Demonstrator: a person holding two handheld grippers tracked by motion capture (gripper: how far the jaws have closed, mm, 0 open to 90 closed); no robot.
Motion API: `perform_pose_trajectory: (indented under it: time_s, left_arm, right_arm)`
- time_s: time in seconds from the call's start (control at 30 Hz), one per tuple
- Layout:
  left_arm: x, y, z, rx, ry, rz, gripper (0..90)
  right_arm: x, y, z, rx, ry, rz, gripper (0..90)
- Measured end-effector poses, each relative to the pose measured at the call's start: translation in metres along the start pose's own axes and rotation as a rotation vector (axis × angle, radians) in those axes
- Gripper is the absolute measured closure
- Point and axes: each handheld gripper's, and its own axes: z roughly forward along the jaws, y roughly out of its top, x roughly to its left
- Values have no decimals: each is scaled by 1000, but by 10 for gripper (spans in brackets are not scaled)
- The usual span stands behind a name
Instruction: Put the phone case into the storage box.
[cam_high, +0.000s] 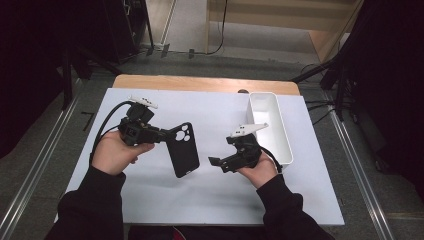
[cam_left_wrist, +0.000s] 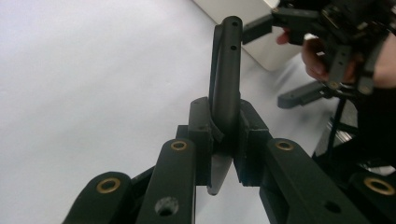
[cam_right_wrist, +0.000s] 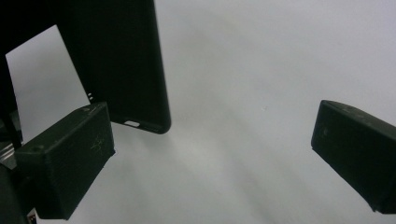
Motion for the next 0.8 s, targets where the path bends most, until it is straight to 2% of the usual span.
perform_pose_trajectory:
  time_s: [0.1,0.27,0.43,0.53,0.8]
  left_arm:
    - [2,0,1,-18,8,-36,786]
    - [3,1,2,-21,55,-61,786]
    - [4,1,4,-31,63,-80,785]
    - [4,1,5,-37,67,-92,786]
    - [5,1,6,-48,74,-110,786]
  right_arm:
    - [5,1,1,-15,-7,0,0]
    - [10,2,2,-26,-23,22,0]
    - [15,2,5,-25,-41,15,0]
    - [18,3,7,-45,-45,18,0]
    - [29,5,12,-58,-68,38,0]
